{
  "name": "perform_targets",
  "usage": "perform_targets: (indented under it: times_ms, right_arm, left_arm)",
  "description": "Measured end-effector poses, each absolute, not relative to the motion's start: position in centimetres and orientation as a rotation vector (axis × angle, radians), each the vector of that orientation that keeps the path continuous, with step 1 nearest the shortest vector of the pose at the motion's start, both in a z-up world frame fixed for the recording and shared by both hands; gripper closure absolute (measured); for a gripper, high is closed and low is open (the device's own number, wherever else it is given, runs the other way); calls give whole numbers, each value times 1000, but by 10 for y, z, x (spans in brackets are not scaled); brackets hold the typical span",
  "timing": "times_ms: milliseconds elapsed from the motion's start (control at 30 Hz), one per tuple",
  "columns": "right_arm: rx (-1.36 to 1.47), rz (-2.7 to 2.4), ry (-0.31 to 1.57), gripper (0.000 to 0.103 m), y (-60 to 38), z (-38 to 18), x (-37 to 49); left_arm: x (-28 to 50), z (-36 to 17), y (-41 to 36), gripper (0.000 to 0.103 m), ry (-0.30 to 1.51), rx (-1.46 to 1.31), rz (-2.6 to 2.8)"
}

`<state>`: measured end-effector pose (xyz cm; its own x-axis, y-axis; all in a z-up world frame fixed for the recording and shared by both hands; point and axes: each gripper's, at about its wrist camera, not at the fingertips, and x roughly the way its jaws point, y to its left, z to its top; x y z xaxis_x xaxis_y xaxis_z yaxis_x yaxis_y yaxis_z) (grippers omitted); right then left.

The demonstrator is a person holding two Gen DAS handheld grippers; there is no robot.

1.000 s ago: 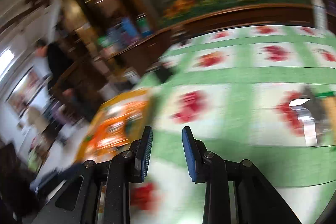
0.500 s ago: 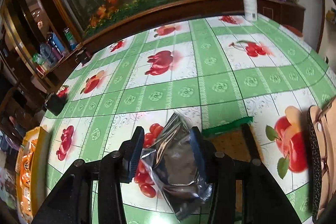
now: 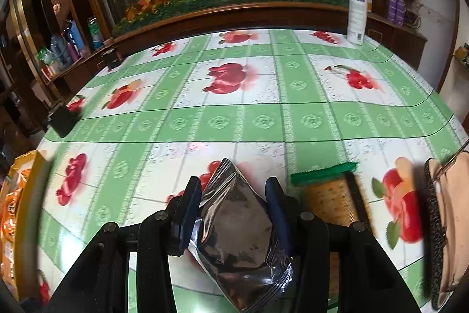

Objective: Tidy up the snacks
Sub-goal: 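Grasp the silver foil packet with the right tool, then set the foil packet down and grasp the green-edged cracker packet with the right tool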

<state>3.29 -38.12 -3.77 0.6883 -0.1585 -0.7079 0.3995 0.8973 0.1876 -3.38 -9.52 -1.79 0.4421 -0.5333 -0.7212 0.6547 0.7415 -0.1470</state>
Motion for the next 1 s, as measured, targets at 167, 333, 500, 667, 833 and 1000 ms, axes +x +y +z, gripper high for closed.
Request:
perform_targets:
  times_ms: [167, 333, 500, 667, 833, 1000]
  right_arm:
    - [422, -189, 798, 53, -352, -43, 34]
    - [424, -23, 825, 53, -319, -38, 29]
    - [246, -375, 688, 41, -367, -4, 0]
    - [270, -507, 771, 41, -411, -26, 0]
    - [220, -531, 833, 37, -411, -41, 5]
    - [173, -561, 851, 37, -412, -42, 4]
  left_arm:
    - [-31, -14, -89, 45, 825, 149, -731]
    - [-30, -12, -85, 45, 821, 141, -727]
    - [-30, -14, -86, 45, 829, 143, -728]
    - [-34, -13, -89, 45, 821, 147, -742]
    - [-37, -11, -85, 45, 812, 153, -742]
    - [-35, -12, -80, 45, 821, 137, -732]
